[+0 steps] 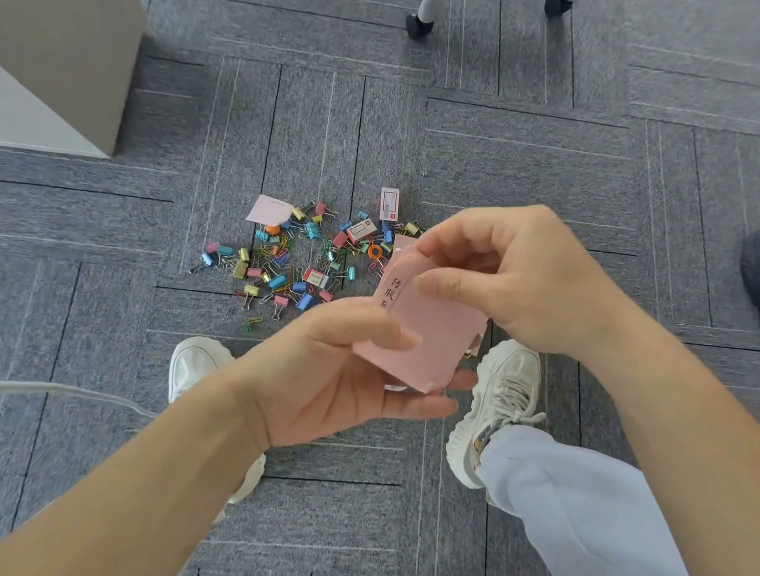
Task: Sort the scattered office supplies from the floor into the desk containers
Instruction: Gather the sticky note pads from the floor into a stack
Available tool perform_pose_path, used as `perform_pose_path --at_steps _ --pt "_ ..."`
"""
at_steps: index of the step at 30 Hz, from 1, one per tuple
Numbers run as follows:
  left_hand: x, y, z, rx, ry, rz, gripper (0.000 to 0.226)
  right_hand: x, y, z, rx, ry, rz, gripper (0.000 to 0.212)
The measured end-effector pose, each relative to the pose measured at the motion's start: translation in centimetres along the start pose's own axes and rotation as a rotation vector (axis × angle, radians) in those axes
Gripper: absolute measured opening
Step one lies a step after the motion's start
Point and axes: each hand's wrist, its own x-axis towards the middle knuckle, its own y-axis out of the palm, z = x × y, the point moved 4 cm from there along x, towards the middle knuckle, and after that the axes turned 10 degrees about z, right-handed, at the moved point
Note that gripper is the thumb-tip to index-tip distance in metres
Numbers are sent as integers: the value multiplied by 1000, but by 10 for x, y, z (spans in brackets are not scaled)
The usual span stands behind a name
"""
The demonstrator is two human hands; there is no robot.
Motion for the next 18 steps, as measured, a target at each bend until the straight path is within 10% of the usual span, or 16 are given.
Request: perform_pose_path --at_steps 15,18 --pt "0 -27 1 292 12 -492 26 12 -3 -29 188 150 -71 7" --pt "2 -36 1 263 49 -583 11 38 -5 -65 399 277 -114 34"
